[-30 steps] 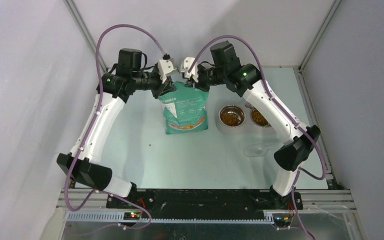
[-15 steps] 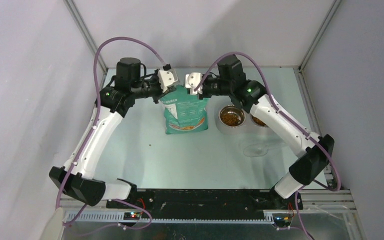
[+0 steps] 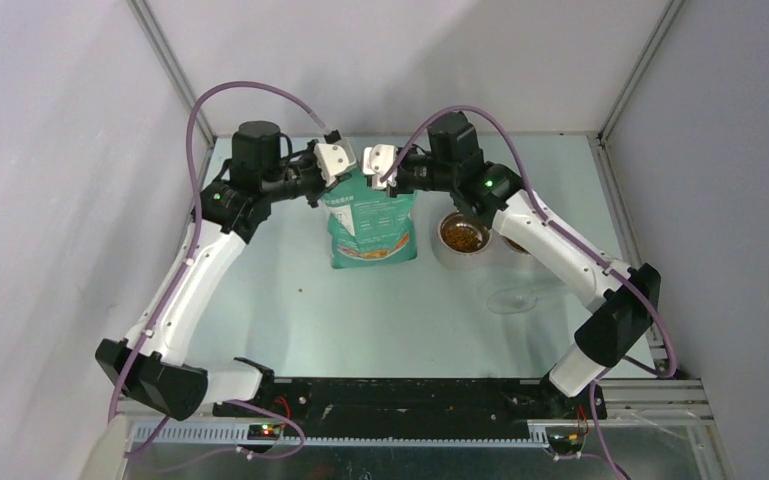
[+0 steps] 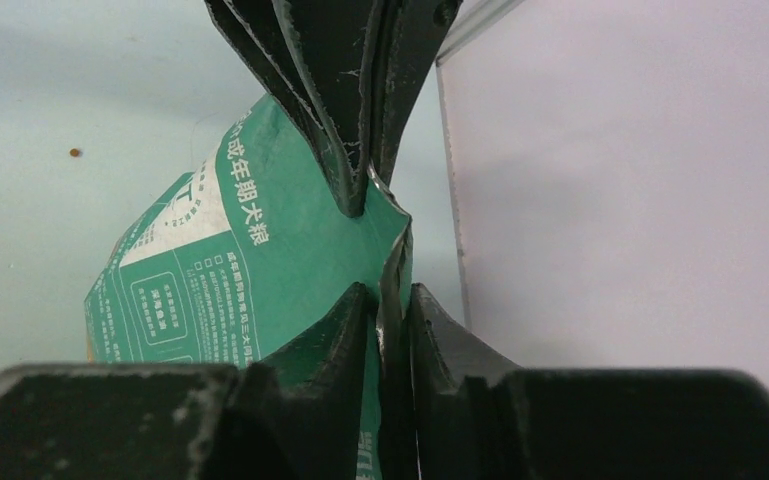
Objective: Serve the pet food
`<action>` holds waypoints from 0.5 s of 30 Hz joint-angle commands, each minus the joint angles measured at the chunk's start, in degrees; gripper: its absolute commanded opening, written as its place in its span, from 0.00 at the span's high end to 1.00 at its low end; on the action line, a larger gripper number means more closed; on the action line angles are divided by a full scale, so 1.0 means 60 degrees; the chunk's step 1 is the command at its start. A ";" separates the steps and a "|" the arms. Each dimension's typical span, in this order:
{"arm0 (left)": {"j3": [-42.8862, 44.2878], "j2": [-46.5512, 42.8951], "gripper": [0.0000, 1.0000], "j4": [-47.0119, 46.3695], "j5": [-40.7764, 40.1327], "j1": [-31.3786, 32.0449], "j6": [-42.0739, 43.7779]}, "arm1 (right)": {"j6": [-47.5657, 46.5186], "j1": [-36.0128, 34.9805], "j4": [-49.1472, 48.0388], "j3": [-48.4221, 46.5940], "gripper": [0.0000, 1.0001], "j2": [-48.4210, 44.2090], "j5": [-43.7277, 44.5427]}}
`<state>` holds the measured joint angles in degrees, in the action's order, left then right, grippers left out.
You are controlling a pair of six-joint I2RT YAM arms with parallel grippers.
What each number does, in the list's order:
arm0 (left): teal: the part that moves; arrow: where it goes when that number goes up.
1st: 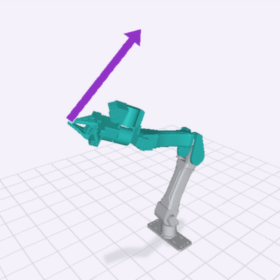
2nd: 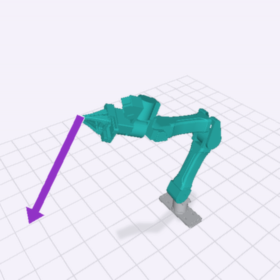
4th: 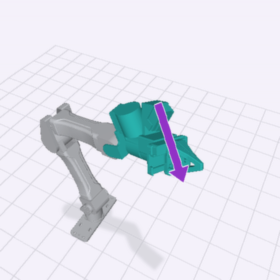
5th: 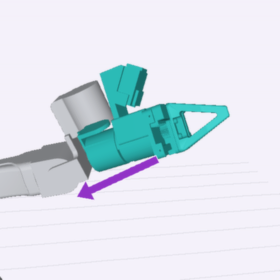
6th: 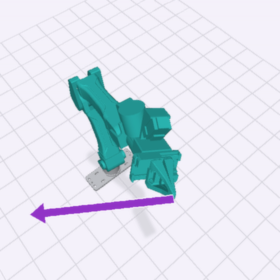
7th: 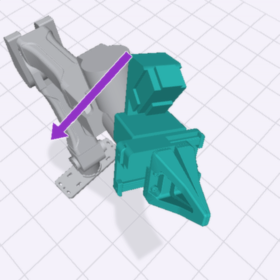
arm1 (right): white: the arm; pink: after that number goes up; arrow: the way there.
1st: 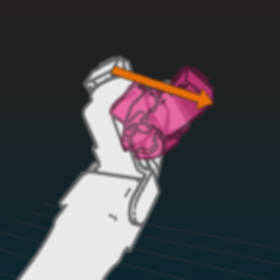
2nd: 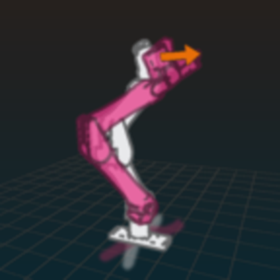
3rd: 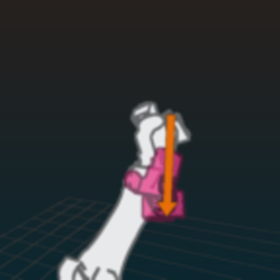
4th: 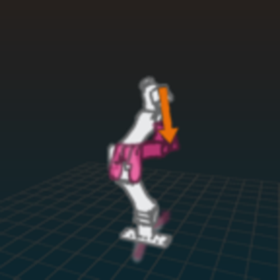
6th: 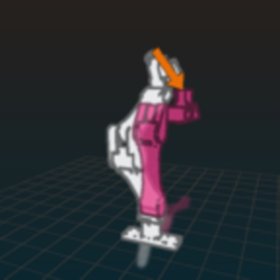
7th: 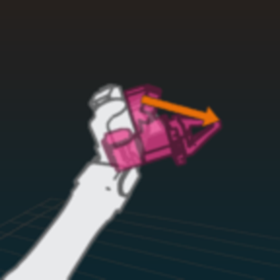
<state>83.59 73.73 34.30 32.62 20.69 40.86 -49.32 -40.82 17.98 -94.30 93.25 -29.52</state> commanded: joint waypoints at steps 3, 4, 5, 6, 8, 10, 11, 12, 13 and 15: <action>-0.0248 -0.0523 0.88 -0.1416 -0.0328 0.0186 -0.0133 | 0.0461 -0.0110 -0.0209 -0.0556 0.92 0.0290 -0.0133; -0.0330 -0.0536 0.85 -0.1456 -0.0341 0.0222 -0.0117 | 0.0466 -0.0111 -0.0073 -0.0627 0.98 0.0306 -0.0152; -0.0364 -0.0539 0.80 -0.1492 -0.0358 0.0289 -0.0083 | 0.0499 -0.0100 -0.0055 -0.0643 1.00 0.0322 -0.0143; -0.0436 -0.0533 0.79 -0.1600 -0.0371 0.0332 -0.0070 | 0.0522 -0.0106 -0.0038 -0.0649 1.00 0.0315 -0.0147; -0.0557 -0.0516 0.79 -0.1784 -0.0459 0.0443 -0.0039 | 0.0576 -0.0098 0.0001 -0.0662 1.00 0.0281 -0.0180; -0.0741 -0.0523 0.79 -0.2031 -0.0550 0.0577 -0.0052 | 0.0642 -0.0095 0.0050 -0.0669 1.00 0.0269 -0.0202; -0.0843 -0.0533 0.79 -0.2080 -0.0560 0.0615 -0.0047 | 0.0689 -0.0089 0.0065 -0.0688 1.00 0.0265 -0.0197; -0.0854 -0.0537 0.79 -0.2142 -0.0545 0.0692 -0.0047 | 0.0727 -0.0078 0.0116 -0.0703 1.00 0.0264 -0.0205; -0.0863 -0.0522 0.79 -0.2128 -0.0497 0.0724 -0.0030 | 0.0810 -0.0044 0.0128 -0.0722 1.00 0.0260 -0.0206; -0.0885 -0.0493 0.78 -0.2066 -0.0462 0.0820 0.0054 | 0.0942 0.0024 0.0174 -0.0736 1.00 0.0243 -0.0248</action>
<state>78.63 71.24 25.21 29.85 22.90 39.75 -46.54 -40.58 19.64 -95.66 94.13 -30.79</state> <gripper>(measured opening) 0.213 0.015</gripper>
